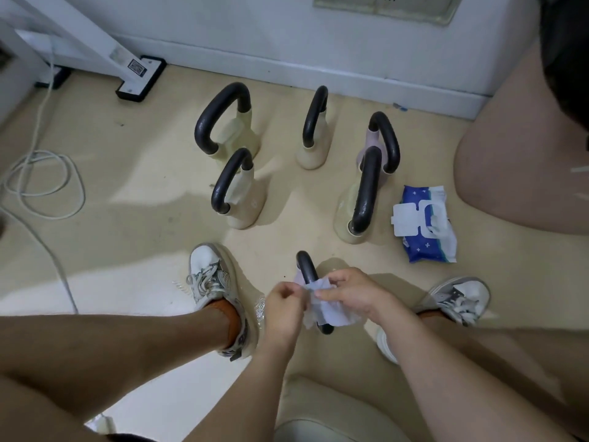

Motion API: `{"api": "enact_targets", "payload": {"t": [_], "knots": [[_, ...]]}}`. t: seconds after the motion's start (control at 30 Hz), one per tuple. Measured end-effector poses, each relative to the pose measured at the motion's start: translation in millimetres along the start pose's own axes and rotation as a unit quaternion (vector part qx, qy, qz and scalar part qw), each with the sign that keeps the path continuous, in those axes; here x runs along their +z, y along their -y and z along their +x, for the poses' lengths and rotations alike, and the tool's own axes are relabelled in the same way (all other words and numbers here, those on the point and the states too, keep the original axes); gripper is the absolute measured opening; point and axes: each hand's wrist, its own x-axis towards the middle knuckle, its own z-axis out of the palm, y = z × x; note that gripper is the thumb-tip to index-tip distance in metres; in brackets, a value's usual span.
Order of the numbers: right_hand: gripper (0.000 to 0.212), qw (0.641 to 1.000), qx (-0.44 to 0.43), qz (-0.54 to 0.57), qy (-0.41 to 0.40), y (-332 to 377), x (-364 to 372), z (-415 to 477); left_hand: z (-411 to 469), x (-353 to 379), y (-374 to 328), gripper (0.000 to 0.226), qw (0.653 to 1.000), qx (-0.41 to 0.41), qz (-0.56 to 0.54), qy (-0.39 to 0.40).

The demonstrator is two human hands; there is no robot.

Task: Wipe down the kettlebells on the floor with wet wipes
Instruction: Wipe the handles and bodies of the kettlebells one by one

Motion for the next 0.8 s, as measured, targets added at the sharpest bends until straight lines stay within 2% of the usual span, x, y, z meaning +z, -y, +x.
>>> {"api": "enact_targets", "payload": {"t": [0.1, 0.2, 0.33, 0.43, 0.53, 0.6, 0.63, 0.7, 0.77, 0.8], "knots": [[0.012, 0.995, -0.011, 0.043, -0.088, -2, -8, 3, -12, 9, 8, 0.029, 0.996, -0.021, -0.043, 0.075], [0.016, 0.982, -0.059, 0.01, -0.177, 1, -6, 8, -15, 10, 13, 0.044, 0.997, 0.001, 0.052, 0.059], [0.019, 0.945, -0.086, -0.042, -0.311, 12, 8, 11, -18, 11, 15, 0.062, 0.989, 0.021, 0.132, 0.064], [0.032, 0.93, -0.067, -0.105, -0.346, 12, 13, 10, -21, 14, 19, 0.075, 0.986, 0.039, 0.152, 0.058], [0.052, 0.904, 0.0, -0.191, -0.383, 5, 13, 6, -19, 13, 22, 0.091, 0.985, 0.029, 0.157, 0.062], [0.053, 0.883, -0.016, -0.224, -0.413, 1, 15, 2, -18, 10, 24, 0.099, 0.987, 0.017, 0.138, 0.081], [0.051, 0.891, -0.026, -0.217, -0.397, 1, 19, 1, -18, 9, 24, 0.1, 0.989, 0.005, 0.112, 0.094], [0.047, 0.941, -0.029, -0.167, -0.291, 2, 31, 3, -16, 4, 24, 0.1, 0.993, -0.032, 0.026, 0.11], [0.037, 0.977, -0.027, -0.109, -0.183, -4, 50, 6, -13, -1, 22, 0.089, 0.989, -0.087, -0.065, 0.097], [0.035, 0.983, -0.023, -0.083, -0.159, -7, 56, 6, -12, -3, 22, 0.081, 0.986, -0.107, -0.1, 0.081]]}}
